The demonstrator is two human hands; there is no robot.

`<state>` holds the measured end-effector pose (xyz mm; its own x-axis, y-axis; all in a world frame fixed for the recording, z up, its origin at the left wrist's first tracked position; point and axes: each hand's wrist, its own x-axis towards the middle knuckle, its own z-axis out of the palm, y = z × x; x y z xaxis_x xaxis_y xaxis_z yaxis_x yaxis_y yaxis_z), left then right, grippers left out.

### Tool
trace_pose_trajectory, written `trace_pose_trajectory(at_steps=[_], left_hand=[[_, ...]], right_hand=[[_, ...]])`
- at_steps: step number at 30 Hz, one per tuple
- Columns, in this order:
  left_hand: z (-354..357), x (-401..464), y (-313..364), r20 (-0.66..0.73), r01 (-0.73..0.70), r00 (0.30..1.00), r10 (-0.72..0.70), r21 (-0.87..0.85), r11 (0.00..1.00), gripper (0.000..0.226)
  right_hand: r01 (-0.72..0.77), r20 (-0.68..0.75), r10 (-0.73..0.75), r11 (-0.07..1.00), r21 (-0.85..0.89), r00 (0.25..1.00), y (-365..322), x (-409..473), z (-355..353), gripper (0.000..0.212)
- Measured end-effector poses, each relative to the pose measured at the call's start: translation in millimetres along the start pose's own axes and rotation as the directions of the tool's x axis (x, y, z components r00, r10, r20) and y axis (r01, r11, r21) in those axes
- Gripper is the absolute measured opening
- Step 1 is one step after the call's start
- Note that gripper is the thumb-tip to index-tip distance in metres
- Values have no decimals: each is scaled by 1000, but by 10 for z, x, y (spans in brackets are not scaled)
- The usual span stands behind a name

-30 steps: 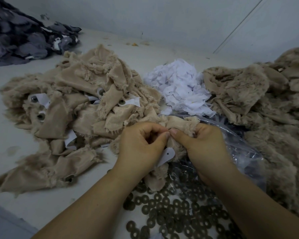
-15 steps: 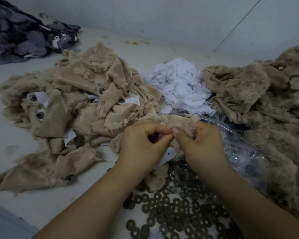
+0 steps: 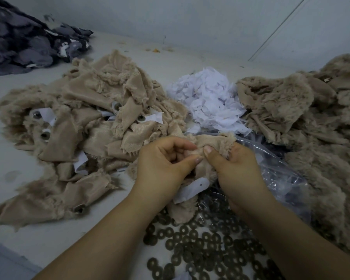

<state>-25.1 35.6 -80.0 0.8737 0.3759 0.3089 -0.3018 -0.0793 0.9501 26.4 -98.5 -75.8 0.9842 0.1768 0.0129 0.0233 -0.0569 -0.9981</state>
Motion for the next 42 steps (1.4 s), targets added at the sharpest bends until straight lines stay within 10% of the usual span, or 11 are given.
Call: trace_pose_trajectory(at_steps=[32, 42], left_hand=[[-1, -12, -52, -7, 6, 1000, -5, 60, 998, 15], [6, -1, -54, 3, -4, 1000, 4, 152, 988, 24]], right_hand=[[57, -92, -53, 997, 43, 994, 14, -39, 37, 24], [-122, 128, 96, 969, 213, 987, -23, 28, -22, 24]])
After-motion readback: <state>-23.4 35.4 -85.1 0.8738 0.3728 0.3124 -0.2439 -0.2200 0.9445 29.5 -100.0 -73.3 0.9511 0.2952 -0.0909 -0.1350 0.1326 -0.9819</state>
